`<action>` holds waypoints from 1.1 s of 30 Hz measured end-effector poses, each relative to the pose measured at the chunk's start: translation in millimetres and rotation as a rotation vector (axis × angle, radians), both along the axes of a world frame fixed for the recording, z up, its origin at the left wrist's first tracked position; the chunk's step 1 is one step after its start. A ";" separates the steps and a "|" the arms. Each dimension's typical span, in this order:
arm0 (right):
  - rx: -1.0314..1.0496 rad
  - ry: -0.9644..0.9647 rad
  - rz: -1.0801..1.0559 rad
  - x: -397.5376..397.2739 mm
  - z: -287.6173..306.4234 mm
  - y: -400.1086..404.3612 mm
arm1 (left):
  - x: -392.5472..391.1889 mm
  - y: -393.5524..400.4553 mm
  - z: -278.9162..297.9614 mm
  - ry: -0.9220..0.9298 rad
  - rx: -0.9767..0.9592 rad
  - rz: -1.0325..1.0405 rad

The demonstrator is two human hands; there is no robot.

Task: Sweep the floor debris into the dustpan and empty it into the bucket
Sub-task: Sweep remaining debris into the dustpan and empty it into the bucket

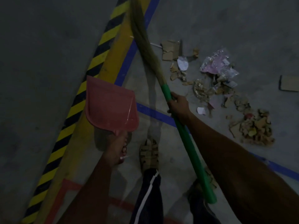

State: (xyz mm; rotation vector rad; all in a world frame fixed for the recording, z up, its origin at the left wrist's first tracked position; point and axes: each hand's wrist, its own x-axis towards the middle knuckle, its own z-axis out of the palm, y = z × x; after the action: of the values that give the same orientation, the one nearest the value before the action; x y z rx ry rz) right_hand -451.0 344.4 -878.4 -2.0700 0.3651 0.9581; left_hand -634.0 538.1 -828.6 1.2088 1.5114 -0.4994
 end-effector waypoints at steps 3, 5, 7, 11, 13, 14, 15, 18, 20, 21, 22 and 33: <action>-0.025 0.005 -0.114 -36.1 1.1 -52.3 | 5.2 -10.3 -5.5 0.002 -0.056 -0.040; -0.068 0.014 -0.173 -59.6 5.3 -84.6 | 11.4 -19.9 -8.8 -0.013 -0.051 -0.089; -0.107 0.026 -0.227 -78.8 7.9 -113.3 | 20.6 -31.2 -8.9 0.000 -0.045 -0.153; -0.221 -0.094 -0.246 -111.9 3.3 -166.3 | 43.7 -62.8 -4.7 -0.007 -0.046 -0.228; -0.295 -0.139 -0.252 -129.5 4.6 -185.1 | 52.9 -79.3 0.8 -0.027 -0.041 -0.256; -0.331 -0.182 -0.252 -137.3 8.8 -192.1 | 56.3 -86.8 3.9 -0.039 -0.037 -0.275; -0.346 -0.219 -0.256 -143.6 15.5 -197.3 | 58.6 -92.7 6.5 -0.047 -0.036 -0.290; -0.336 -0.316 -0.277 -164.3 30.8 -211.7 | 60.9 -106.9 13.8 -0.055 -0.040 -0.305; -0.300 -0.384 -0.266 -173.4 36.2 -215.3 | 61.2 -113.8 17.0 -0.062 -0.035 -0.321; -0.284 -0.402 -0.263 -174.7 38.1 -214.4 | 61.1 -115.9 17.7 -0.063 -0.029 -0.327; -0.264 -0.412 -0.262 -172.4 40.3 -211.6 | 60.8 -117.7 18.3 -0.064 -0.025 -0.333; -0.026 -0.202 -0.176 -67.0 6.3 -132.8 | 32.1 -123.1 11.2 -0.062 -0.035 -0.355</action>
State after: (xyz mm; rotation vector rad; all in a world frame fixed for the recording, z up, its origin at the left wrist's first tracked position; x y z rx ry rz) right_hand -518.0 211.6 -872.1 -2.0967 0.4463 0.6374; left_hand -601.8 415.0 -817.4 1.4601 1.2340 -0.7121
